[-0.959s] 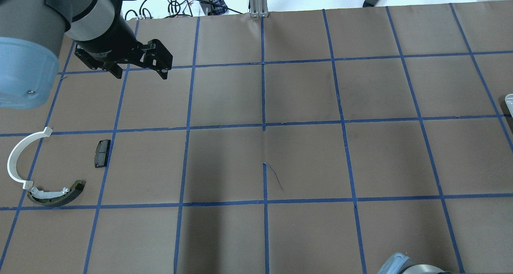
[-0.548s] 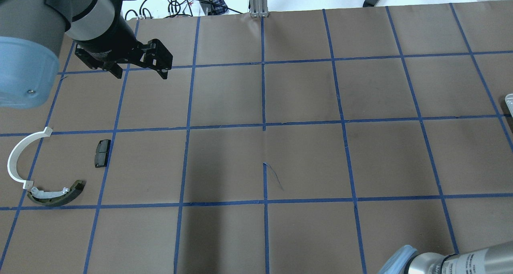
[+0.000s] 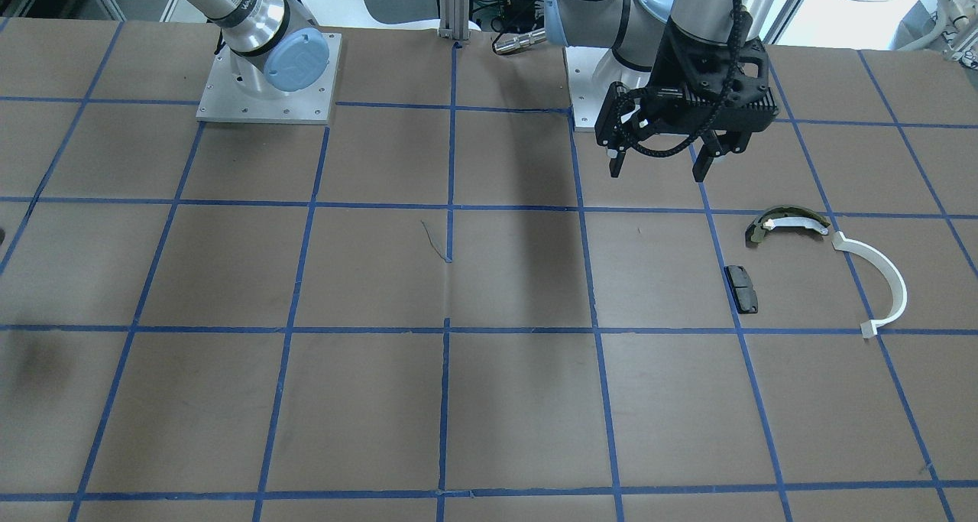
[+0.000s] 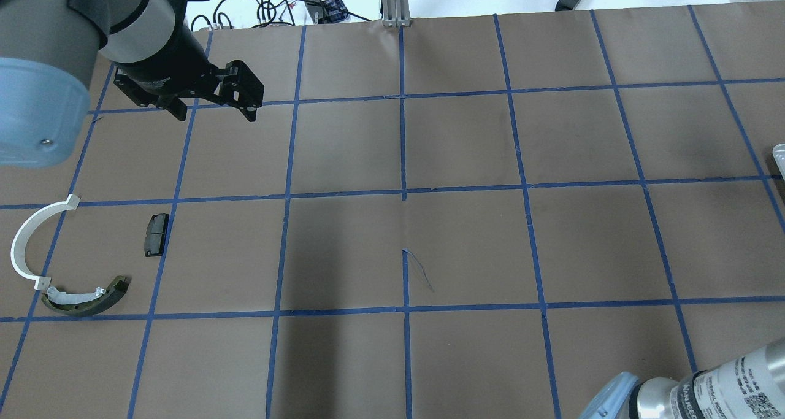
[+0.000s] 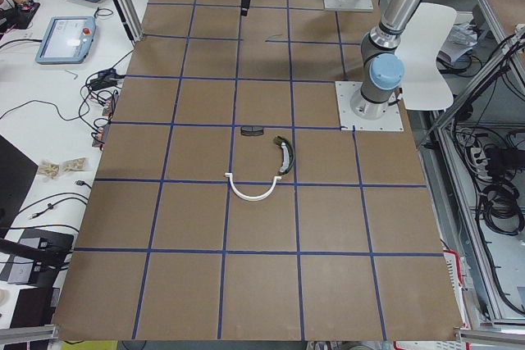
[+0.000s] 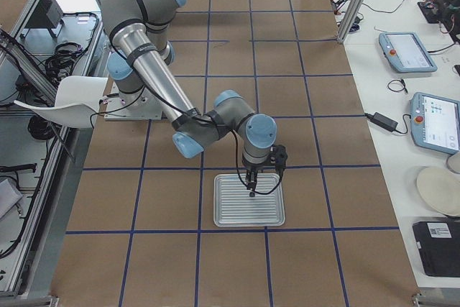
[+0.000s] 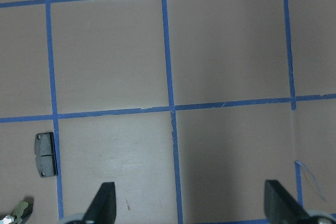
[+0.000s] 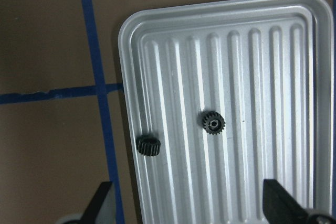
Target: Place bearing gear from tray to pile
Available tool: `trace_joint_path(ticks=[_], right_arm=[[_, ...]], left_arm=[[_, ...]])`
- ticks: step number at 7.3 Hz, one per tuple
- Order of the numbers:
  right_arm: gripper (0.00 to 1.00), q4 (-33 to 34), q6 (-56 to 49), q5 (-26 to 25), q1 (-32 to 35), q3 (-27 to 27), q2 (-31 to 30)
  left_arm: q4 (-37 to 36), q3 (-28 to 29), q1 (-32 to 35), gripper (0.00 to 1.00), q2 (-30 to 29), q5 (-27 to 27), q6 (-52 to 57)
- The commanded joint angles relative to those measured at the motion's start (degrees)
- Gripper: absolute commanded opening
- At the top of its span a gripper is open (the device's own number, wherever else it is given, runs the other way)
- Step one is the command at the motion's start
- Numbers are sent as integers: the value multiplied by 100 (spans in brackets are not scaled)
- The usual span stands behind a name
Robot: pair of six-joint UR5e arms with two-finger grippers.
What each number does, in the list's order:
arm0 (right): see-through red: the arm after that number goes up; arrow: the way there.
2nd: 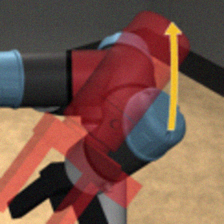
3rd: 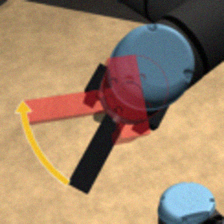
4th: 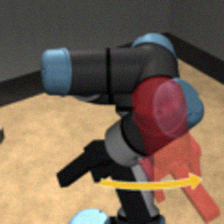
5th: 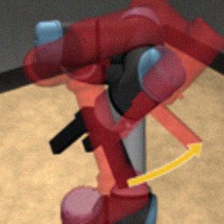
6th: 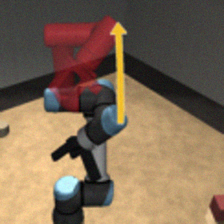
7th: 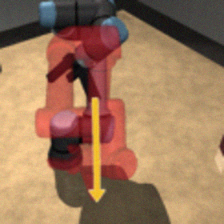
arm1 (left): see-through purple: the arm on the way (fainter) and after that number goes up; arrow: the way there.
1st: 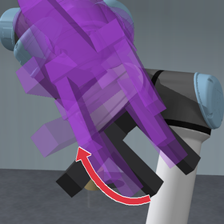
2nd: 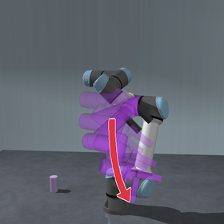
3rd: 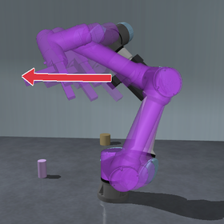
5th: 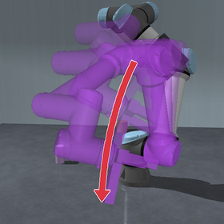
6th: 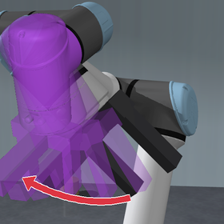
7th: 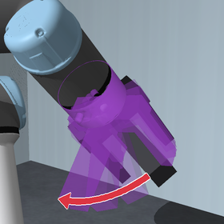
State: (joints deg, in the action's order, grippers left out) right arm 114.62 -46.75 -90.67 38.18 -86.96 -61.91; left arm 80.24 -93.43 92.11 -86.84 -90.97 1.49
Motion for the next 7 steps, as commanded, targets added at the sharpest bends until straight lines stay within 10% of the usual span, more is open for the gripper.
trace_joint_path(ticks=[1, 7], right_arm=[[100, 244, -19, -169, -4, 171, 390], [77, 359, 638, -223, 5, 505, 979]], left_arm=[[-9, 0, 0, 100, 0, 9, 0], [0, 0, 0, 100, 0, 0, 0]])
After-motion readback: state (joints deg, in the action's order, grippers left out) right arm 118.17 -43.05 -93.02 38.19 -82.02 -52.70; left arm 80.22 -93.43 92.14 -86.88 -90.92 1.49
